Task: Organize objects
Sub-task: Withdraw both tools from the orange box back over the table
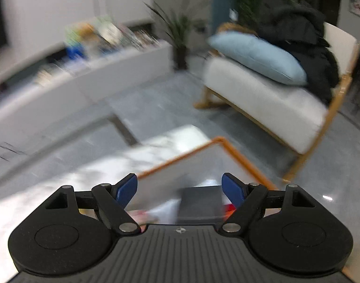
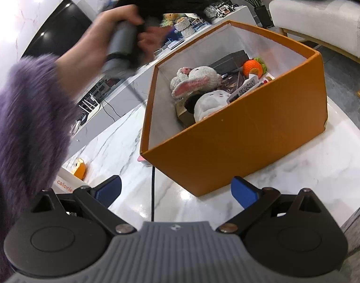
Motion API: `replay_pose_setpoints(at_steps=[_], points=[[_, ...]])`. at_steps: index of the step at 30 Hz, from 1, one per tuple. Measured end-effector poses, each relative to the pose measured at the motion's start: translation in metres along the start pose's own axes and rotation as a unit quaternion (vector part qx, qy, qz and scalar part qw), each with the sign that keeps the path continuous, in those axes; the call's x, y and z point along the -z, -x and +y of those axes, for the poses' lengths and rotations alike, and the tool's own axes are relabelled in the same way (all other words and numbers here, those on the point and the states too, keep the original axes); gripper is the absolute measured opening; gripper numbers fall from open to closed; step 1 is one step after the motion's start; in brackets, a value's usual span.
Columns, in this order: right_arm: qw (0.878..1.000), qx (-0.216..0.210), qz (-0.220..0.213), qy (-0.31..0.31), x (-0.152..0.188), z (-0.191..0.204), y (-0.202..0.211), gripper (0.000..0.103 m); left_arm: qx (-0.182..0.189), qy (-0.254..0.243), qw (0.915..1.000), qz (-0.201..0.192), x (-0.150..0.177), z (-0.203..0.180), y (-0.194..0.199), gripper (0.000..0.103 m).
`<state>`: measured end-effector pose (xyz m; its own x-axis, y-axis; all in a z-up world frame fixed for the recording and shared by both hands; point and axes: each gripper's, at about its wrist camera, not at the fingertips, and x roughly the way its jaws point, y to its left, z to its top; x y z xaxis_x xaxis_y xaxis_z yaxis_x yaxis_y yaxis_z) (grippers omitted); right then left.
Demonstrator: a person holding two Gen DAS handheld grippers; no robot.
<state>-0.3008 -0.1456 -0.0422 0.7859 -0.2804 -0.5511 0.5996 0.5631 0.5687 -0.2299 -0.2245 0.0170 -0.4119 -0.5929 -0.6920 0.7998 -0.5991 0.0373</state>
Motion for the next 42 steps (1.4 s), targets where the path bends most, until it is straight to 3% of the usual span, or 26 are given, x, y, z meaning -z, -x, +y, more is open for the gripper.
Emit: replay_pose_setpoints(at_steps=[4, 7, 13, 20, 27, 29, 34, 42], points=[[0.999, 0.023, -0.002, 0.026, 0.003, 0.007, -0.004, 0.099, -0.061, -0.001, 0.9962, -0.061, 0.039, 0.021, 0.055, 0.093], [0.998, 0.041, -0.005, 0.057, 0.006, 0.016, -0.006, 0.099, -0.092, 0.016, 0.993, -0.072, 0.066, 0.04, 0.082, 0.092], [0.994, 0.037, -0.023, 0.105, 0.01, 0.033, -0.005, 0.099, -0.132, 0.027, 0.987, -0.087, 0.121, 0.07, 0.121, 0.092], [0.981, -0.024, -0.053, 0.187, 0.019, 0.074, 0.005, 0.099, -0.125, 0.09, 0.9821, -0.108, 0.172, 0.098, 0.159, 0.094], [0.975, -0.023, -0.033, 0.22, 0.028, 0.097, -0.012, 0.099, -0.16, 0.111, 0.9744, -0.113, 0.217, 0.121, 0.17, 0.094], [0.973, -0.024, -0.028, 0.226, 0.03, 0.098, -0.013, 0.099, -0.155, 0.124, 0.9749, -0.101, 0.225, 0.127, 0.165, 0.094], [0.97, -0.015, -0.014, 0.241, 0.031, 0.101, -0.015, 0.099, -0.149, 0.142, 0.9751, -0.083, 0.235, 0.136, 0.156, 0.093], [0.957, -0.038, 0.015, 0.287, 0.017, 0.111, -0.031, 0.098, -0.138, 0.14, 0.9754, -0.1, 0.241, 0.14, 0.161, 0.093]])
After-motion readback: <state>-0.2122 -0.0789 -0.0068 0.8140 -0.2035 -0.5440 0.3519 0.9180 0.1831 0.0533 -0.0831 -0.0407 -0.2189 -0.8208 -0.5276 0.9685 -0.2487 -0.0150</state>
